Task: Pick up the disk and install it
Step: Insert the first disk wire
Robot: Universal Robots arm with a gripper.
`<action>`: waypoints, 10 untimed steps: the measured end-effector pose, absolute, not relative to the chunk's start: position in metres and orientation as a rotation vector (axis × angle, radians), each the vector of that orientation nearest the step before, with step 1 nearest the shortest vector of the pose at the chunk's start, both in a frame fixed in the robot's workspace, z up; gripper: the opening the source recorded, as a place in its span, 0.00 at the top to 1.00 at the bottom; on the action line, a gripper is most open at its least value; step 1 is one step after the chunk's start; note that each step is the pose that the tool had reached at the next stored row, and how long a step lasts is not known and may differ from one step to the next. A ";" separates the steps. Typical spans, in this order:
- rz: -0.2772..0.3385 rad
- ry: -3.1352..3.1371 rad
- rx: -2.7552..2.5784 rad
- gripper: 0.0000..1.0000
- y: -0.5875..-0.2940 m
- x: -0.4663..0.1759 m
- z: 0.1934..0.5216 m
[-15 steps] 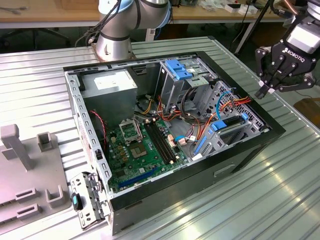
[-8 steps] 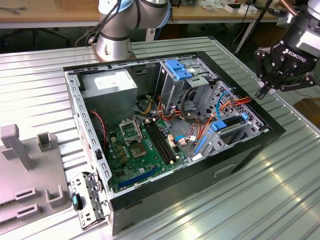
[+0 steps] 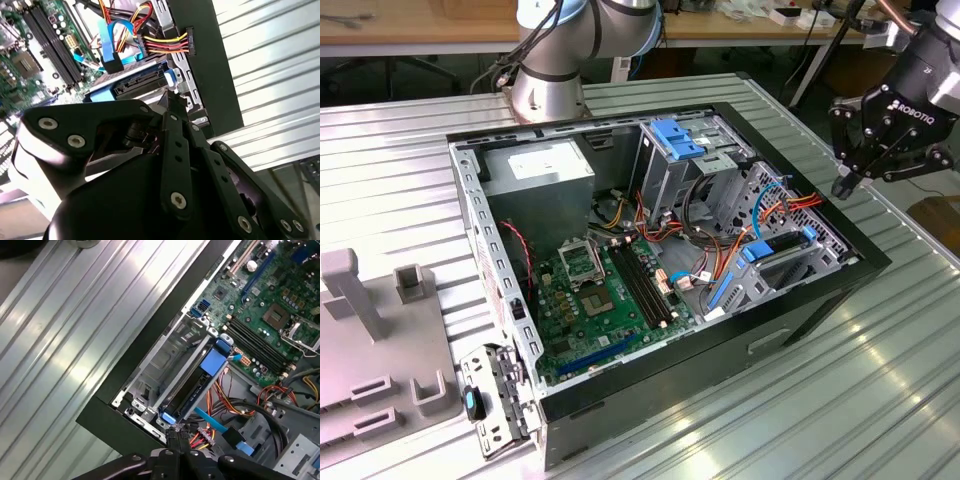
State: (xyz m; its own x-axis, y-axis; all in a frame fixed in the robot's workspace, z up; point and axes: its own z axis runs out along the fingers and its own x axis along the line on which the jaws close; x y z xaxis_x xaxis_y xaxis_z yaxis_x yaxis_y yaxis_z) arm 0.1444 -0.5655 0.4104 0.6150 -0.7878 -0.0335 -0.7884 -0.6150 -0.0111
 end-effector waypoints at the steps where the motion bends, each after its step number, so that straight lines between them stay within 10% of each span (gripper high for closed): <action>1: 0.040 1.350 -2.809 0.89 -0.565 0.144 0.410; 10: 0.044 1.011 -2.951 0.89 -0.565 0.145 0.410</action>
State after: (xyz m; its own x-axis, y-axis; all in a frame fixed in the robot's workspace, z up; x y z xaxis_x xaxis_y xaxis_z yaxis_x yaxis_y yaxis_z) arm 0.1447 -0.5655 0.4101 0.7897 -0.6125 -0.0336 -0.6131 -0.7899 -0.0113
